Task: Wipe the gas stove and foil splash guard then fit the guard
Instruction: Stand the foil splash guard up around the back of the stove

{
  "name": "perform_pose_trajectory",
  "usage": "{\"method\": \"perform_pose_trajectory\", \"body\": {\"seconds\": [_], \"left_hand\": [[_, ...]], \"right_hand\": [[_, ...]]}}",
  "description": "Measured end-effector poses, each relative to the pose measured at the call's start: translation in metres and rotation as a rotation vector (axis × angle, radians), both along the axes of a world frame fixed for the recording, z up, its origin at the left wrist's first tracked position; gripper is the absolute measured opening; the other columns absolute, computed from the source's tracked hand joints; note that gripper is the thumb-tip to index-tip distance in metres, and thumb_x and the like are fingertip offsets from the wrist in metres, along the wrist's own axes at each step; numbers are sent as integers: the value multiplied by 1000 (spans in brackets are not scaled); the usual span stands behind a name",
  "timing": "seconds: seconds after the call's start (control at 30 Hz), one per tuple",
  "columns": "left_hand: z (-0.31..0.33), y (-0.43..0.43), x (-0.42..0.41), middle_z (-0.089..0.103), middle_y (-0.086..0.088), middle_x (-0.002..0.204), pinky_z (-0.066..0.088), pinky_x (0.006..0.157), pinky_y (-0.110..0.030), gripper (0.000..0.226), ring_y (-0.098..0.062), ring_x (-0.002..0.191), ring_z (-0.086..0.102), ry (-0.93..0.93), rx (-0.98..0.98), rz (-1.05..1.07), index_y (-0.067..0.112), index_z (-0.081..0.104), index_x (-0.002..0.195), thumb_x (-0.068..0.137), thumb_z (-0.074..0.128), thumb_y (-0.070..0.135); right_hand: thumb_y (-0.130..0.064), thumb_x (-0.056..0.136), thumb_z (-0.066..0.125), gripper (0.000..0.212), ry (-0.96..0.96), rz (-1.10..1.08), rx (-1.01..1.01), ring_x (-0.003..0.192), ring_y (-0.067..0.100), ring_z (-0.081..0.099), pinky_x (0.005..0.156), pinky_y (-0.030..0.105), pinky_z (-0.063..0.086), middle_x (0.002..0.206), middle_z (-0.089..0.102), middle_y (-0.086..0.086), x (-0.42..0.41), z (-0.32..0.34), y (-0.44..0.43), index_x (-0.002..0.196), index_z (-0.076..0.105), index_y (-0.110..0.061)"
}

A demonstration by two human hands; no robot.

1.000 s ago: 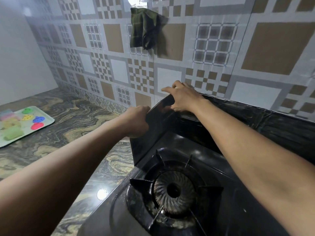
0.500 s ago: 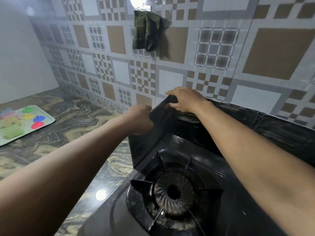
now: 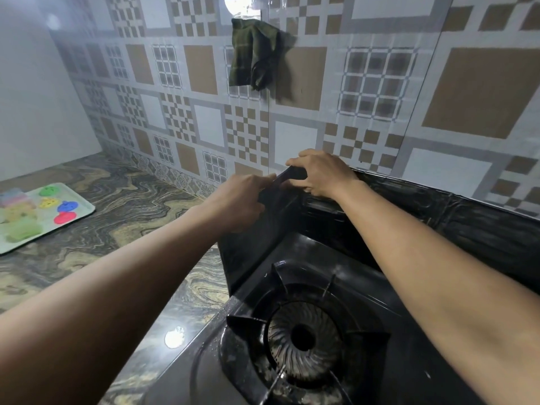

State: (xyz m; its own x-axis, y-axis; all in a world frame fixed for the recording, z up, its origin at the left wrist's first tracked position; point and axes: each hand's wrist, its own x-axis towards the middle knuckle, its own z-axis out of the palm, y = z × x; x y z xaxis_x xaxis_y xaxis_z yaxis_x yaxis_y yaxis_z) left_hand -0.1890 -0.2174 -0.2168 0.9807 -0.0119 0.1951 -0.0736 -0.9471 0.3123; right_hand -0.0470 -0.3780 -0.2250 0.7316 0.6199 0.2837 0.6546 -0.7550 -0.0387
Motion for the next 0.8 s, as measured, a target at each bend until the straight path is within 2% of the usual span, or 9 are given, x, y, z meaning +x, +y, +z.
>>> {"method": "perform_pose_trajectory", "body": {"seconds": [0.1,0.17,0.3,0.37,0.47,0.57,0.7,0.8], "left_hand": [[-1,1,2,70,-9,118,51,77,-32,67,-27,96,65,-23,-5,-2,33,51,143,85,55,0],[-1,2,5,71,-7,117,55,78,-35,65,-26,95,65,-19,-13,2,32,55,141,83,56,2],[5,-2,14,64,-10,130,50,91,-36,71,-29,117,60,22,-13,33,19,45,148,80,60,7],[10,-6,20,65,-12,126,51,89,-36,68,-31,114,60,41,-8,40,17,45,148,81,58,7],[13,-11,31,69,-12,114,57,84,-41,56,-31,100,64,65,15,21,19,60,133,79,54,3],[12,-15,39,71,-9,108,60,77,-40,50,-28,89,65,83,31,31,20,65,125,78,55,4],[14,-19,52,65,-11,117,57,85,-41,56,-31,104,62,102,52,60,11,55,134,78,57,9],[15,-23,67,61,-14,127,53,94,-43,57,-33,115,58,97,73,23,10,49,140,85,61,13]], "right_hand": [[-49,92,62,45,8,25,19,109,29,59,87,42,51,120,63,1,0,-1,2,129,62,-23],[-46,92,64,46,3,21,35,113,29,59,91,44,51,124,63,2,1,-2,3,131,61,-22],[-36,91,70,66,72,35,67,133,29,48,108,45,41,147,51,7,3,2,-2,149,43,-20],[-25,93,69,65,60,28,87,133,29,48,109,43,41,148,50,8,4,4,-5,151,40,-20],[-8,94,62,53,-21,-59,88,127,34,52,102,48,47,139,56,12,9,1,-10,144,49,-17],[5,90,56,39,-57,-109,98,111,36,59,87,48,54,116,65,13,14,-4,-17,123,65,-14],[7,90,58,49,-70,-87,152,109,34,61,82,39,50,116,68,13,15,-10,-19,132,64,-18],[3,90,57,41,-67,-78,171,101,34,63,72,34,46,109,70,13,19,-10,-19,124,68,-17]]}}
